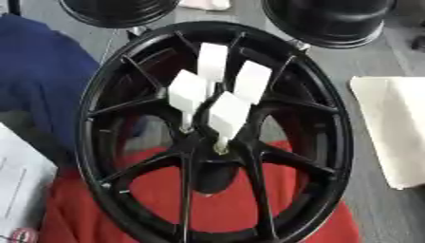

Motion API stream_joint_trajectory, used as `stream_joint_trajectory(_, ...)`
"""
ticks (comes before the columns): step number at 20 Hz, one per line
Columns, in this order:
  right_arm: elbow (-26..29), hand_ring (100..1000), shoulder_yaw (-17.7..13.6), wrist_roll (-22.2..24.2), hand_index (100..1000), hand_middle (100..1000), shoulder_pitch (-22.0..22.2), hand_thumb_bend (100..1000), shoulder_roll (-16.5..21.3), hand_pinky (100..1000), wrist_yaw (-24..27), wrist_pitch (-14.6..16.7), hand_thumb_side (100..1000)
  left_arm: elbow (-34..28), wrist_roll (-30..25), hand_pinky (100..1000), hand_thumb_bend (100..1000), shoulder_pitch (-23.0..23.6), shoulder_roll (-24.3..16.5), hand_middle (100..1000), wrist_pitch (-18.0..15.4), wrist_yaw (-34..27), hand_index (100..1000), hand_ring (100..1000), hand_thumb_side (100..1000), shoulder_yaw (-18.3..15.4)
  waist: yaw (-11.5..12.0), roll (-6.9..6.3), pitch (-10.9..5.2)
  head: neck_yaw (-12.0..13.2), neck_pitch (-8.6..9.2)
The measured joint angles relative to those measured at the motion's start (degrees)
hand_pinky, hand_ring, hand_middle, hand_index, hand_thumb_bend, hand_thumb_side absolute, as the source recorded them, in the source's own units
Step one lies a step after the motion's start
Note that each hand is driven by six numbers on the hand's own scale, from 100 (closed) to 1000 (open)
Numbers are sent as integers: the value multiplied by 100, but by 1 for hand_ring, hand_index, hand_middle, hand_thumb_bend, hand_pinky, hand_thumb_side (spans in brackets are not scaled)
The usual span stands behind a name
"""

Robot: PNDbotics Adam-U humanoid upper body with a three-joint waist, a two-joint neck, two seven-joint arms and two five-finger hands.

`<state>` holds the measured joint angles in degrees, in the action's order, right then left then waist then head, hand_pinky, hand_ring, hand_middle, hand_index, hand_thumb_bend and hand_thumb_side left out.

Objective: Pull the pin out of the wheel hub.

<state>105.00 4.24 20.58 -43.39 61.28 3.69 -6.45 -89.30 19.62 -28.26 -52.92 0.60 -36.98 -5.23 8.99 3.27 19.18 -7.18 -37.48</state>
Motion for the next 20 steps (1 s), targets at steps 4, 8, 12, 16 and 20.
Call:
stream_joint_trajectory(4, 137, 786, 197, 215, 788, 739, -121, 121, 0, 830, -160, -31, 337, -1, -28, 826, 406, -1, 0, 781, 1, 27, 809, 826, 823, 31, 12, 6, 0, -4, 29)
stream_joint_trajectory(8, 314, 795, 437, 515, 796, 749, -254, 141, 0, 833, -363, -67, 340, -1, -51, 825, 404, -6, 0, 782, 14, 32, 809, 826, 824, 52, 20, 22, 0, -5, 33)
stream_joint_trajectory(12, 398, 804, 683, 814, 800, 757, -453, 162, -5, 835, -562, -115, 336, -1, -81, 825, 403, -16, 0, 782, 43, 46, 808, 827, 825, 97, 22, 47, -13, -5, 36)
stream_joint_trajectory(16, 396, 809, 973, 1103, 807, 761, -737, 301, -110, 835, -719, -149, 319, -1, -109, 825, 402, -57, 0, 783, 70, 53, 808, 827, 826, 128, 22, 67, -48, -4, 37)
stream_joint_trajectory(20, 341, 819, 1282, 1333, 807, 760, -951, 196, -237, 834, -814, -167, 320, 1, -136, 825, 401, -67, 0, 783, 96, 68, 808, 827, 827, 166, 22, 77, -76, -24, 34)
